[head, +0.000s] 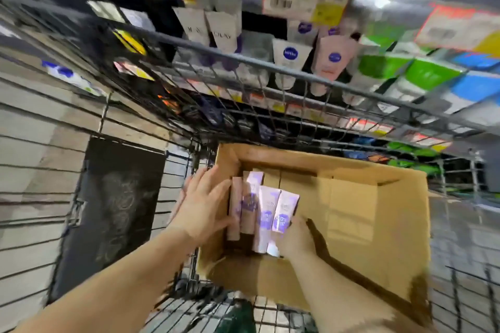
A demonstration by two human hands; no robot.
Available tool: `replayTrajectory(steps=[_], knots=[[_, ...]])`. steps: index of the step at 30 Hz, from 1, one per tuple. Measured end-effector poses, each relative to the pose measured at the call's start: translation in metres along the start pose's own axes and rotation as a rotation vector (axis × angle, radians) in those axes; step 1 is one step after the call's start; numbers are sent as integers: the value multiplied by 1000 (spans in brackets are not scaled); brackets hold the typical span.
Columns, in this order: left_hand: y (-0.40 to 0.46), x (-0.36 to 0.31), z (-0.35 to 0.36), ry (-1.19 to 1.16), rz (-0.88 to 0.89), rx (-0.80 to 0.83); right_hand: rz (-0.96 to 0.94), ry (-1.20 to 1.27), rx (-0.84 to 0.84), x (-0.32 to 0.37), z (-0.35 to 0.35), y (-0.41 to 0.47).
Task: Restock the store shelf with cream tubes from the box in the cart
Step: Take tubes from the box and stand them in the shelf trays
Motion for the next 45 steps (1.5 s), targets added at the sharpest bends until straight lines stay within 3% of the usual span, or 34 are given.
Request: replayTrajectory(steps=[7, 12, 15, 19, 25, 27, 34, 37, 40, 45], knots=[[-1, -2, 9, -95, 12, -22, 69, 123, -45, -10, -4, -3], [-6, -18, -12, -131, 115, -153, -175, 183, -36, 22, -29, -44], [-4, -31, -33, -341, 182, -14, -329, 188, 36, 58, -32, -72], [-10, -29, -48, -859, 229, 217, -411, 92, 91, 81, -23, -88], [-15, 10, -30, -1239, 23, 213, -107, -37, 83, 29, -4, -41], [-14, 18, -22, -1312, -10, 212, -41, 25, 70, 19, 16, -21], [-14, 18, -7, -1399, -63, 243, 4, 80, 0, 11, 25, -2], [-24, 4, -14, -1388, -49, 309, -67, 10, -14, 13, -11, -28], [-38, -25, -40, -1323, 71, 401, -187, 31, -40, 27, -61, -72], [-61, -90, -115, -1220, 230, 381, -358, 70, -154, 45, -147, -159]])
Point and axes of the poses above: each hand's wrist, its own y-axis towards the middle knuckle, its own z-axis out of the palm, x = y × z, the point moved 3 cm from there along y, towards the middle knuckle, and after that the axes turned 11 degrees about x, right-handed, at the moved point
